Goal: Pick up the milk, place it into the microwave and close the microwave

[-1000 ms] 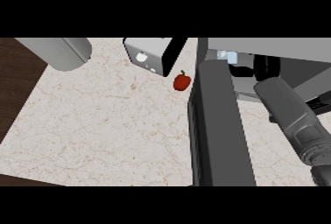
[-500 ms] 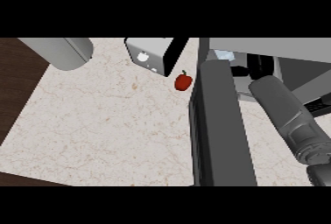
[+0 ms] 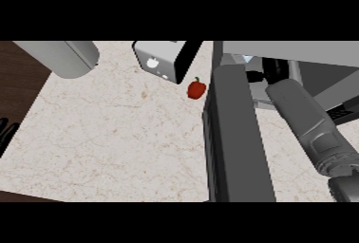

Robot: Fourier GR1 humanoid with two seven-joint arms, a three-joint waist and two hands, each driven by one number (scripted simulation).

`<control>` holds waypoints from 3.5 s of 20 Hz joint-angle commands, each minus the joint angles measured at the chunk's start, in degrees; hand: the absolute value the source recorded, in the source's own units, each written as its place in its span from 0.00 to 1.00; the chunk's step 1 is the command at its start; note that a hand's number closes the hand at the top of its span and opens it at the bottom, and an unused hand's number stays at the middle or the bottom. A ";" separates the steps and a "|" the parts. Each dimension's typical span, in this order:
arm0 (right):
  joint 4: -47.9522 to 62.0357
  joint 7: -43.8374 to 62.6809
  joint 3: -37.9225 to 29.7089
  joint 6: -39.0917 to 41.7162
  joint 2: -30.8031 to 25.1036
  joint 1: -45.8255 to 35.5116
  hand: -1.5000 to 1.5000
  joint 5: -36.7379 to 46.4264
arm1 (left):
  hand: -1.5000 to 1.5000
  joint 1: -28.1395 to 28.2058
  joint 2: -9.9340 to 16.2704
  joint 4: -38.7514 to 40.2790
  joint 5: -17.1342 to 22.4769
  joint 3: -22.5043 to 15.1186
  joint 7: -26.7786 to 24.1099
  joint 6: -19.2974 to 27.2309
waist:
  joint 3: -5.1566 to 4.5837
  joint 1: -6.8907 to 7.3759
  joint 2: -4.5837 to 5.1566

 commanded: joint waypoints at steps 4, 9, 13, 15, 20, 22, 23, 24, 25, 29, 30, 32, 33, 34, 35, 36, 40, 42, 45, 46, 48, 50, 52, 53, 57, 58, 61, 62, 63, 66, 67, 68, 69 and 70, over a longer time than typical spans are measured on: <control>-1.21 -6.41 -4.88 9.76 1.74 3.10 0.00 -5.18 | 0.00 -0.78 0.19 1.25 -0.42 -3.03 -0.29 -2.92 | 0.01 -2.02 -0.82; -0.76 -8.55 -7.72 17.01 2.15 4.71 0.00 -8.18 | 0.00 0.33 -2.41 0.51 -1.08 -5.78 -1.20 -3.98 | -0.07 -2.40 -1.38; -0.18 -9.29 -9.46 23.94 0.15 6.94 0.00 -10.04 | 0.00 1.01 -3.94 -0.40 -3.00 -8.56 -0.70 -4.29 | -0.14 -3.84 -2.16; 0.26 -10.62 -9.88 25.52 1.96 9.04 0.00 -10.55 | 1.00 -1.46 -4.51 1.03 -2.30 -9.36 0.65 -2.35 | -0.13 -4.33 -2.15; -0.38 -14.02 -11.25 35.97 2.77 13.89 0.00 -12.63 | 1.00 0.07 -5.66 -2.21 -4.18 -13.01 2.87 -2.29 | -0.20 -5.94 -3.13; -0.94 -13.85 -10.30 39.50 3.12 14.55 0.00 -12.04 | 1.00 -0.93 -6.08 -0.73 -4.11 -14.69 3.68 -2.30 | -0.25 -6.51 -3.34; -1.18 -15.48 -10.88 40.25 2.15 15.97 0.00 -12.56 | 1.00 2.05 -6.49 -1.51 -4.96 -16.92 1.51 -2.49 | -0.23 -5.92 -3.14; -1.42 -15.73 -10.09 39.54 4.16 17.65 0.00 -12.03 | 1.00 -0.23 -6.11 -3.00 -2.86 -15.87 5.75 -0.97 | -0.25 -6.50 -3.42; -2.25 -14.66 -10.38 41.55 2.62 17.45 0.00 -12.54 | 1.00 -2.56 -5.48 2.12 -4.89 -15.23 3.35 -1.84 | -0.29 -6.89 -3.43; -5.92 -15.05 -9.58 40.77 3.76 21.38 0.00 -12.85 | 1.00 -1.59 -6.54 0.23 -6.89 -23.04 5.09 3.55 | -0.32 -7.44 -3.77; -6.47 -16.62 -9.12 44.64 1.43 23.40 0.00 -12.63 | 1.00 -1.57 -6.54 -1.73 -7.18 -25.40 5.42 5.67 | -0.33 -7.82 -3.92; -8.37 -16.96 -8.17 41.80 3.79 26.90 0.00 -12.35 | 1.00 0.62 -6.55 -1.40 -9.97 -28.34 2.12 5.30 | -0.35 -7.75 -3.94; -10.24 -16.55 -7.71 41.70 3.69 27.70 0.00 -12.34 | 1.00 3.03 -6.55 0.44 -11.51 -28.36 -0.28 1.80 | -0.38 -7.95 -4.05; -12.19 -15.39 -7.31 43.80 2.10 28.84 0.00 -12.51 | 1.00 -3.34 -6.55 0.63 -11.45 -27.30 4.20 4.33 | -0.41 -8.82 -4.27; -12.40 -16.79 -7.45 43.81 3.40 30.15 0.00 -12.89 | 1.00 -4.78 -6.55 0.07 -13.51 -31.07 3.80 7.36 | -0.38 -8.61 -4.15; -14.95 -14.41 -6.98 43.36 3.82 31.84 0.00 -13.25 | 1.00 -4.93 -6.55 1.57 -14.22 -30.11 3.21 5.58 | -0.42 -8.87 -4.28; -21.06 -14.96 -7.01 43.85 3.22 39.34 0.00 -15.07 | 1.00 -6.47 -6.55 4.79 -18.15 -35.06 -0.49 9.98 | -0.41 -8.77 -4.19; -23.93 -14.36 -6.46 46.46 1.64 40.81 0.00 -15.44 | 1.00 -10.15 -6.55 7.57 -21.50 -39.87 -1.56 14.00 | -0.42 -9.07 -4.15; -26.74 -15.41 -5.74 49.38 -1.48 46.11 0.00 -15.57 | 1.00 -11.52 -6.56 12.80 -27.11 -43.05 -7.16 13.55 | -0.44 -9.41 -4.10; -28.22 -15.52 -6.38 51.13 -2.59 46.99 0.00 -16.84 | 1.00 -13.48 -6.56 11.57 -24.97 -44.76 -1.74 14.98 | -0.40 -9.15 -4.09; -32.68 -15.03 -4.35 49.97 -1.54 50.19 0.00 -16.00 | 1.00 -16.03 -6.56 20.61 -26.76 -48.81 -6.68 19.45 | -0.48 -10.19 -4.12; -34.16 -16.08 -5.09 50.22 -2.27 52.46 0.00 -17.35 | 1.00 -18.89 -6.56 26.14 -29.28 -50.89 -8.52 19.66 | -0.45 -10.26 -3.96; -36.67 -14.73 -5.44 52.38 -4.23 52.92 0.00 -18.80 | 1.00 -21.09 -6.56 30.43 -29.28 -54.52 -9.31 22.67 | -0.43 -9.76 -3.93; -40.85 -13.88 -3.47 51.33 -3.06 56.68 0.00 -17.96 | 1.00 -18.72 -6.56 34.47 -31.93 -54.11 -14.04 22.75 | -0.51 -10.23 -4.04; -47.81 -14.48 -2.66 52.54 -6.46 59.76 0.00 -18.63 | 1.00 -26.02 -6.55 42.72 -30.35 -60.29 -14.33 33.18 | -0.49 -10.75 -3.86; -50.32 -12.45 -2.18 54.40 -6.37 60.13 0.00 -19.97 | 1.00 -24.18 -6.55 45.35 -32.15 -60.83 -18.59 32.63 | -0.52 -10.55 -3.88; -55.68 -11.34 -1.12 57.81 -6.97 62.91 0.00 -22.84 | 1.00 -26.05 -6.55 51.01 -31.27 -63.32 -25.63 40.00 | -0.57 -11.47 -3.77; -54.40 -12.67 -1.83 58.20 -6.84 61.86 0.00 -24.09 | 1.00 -27.86 -6.55 52.93 -27.81 -65.31 -25.97 43.44 | -0.52 -11.63 -3.51; -58.51 -9.77 -0.78 59.01 -6.86 62.60 0.00 -25.12 | 1.00 -27.43 -6.55 53.22 -27.34 -65.83 -27.70 45.05 | -0.61 -12.05 -3.66; -61.43 -7.79 -0.72 60.99 -8.56 62.14 0.00 -27.95 | 1.00 -29.21 -6.55 56.95 -22.38 -70.13 -31.91 50.23 | -0.63 -12.78 -3.36; -63.90 -7.16 -0.92 62.96 -9.95 64.57 0.00 -29.68 | 1.00 -29.37 -6.55 56.19 -19.96 -71.61 -29.90 51.59 | -0.67 -13.79 -3.50; -66.29 -5.82 -0.49 61.95 -9.39 65.21 0.00 -30.27 | 1.00 -32.49 -6.55 59.53 -18.53 -70.57 -31.84 50.30 | -0.65 -13.39 -3.40; -67.71 -2.43 -1.12 62.83 -11.02 62.91 0.00 -32.20 | 1.00 -32.99 -6.55 59.51 -17.31 -72.08 -30.89 52.17 | -0.69 -13.57 -3.34; -68.42 -3.82 0.26 61.19 -9.31 65.37 0.00 -31.06 | 1.00 -33.60 -6.55 60.92 -15.29 -75.11 -30.39 53.64 | -0.63 -14.05 -3.23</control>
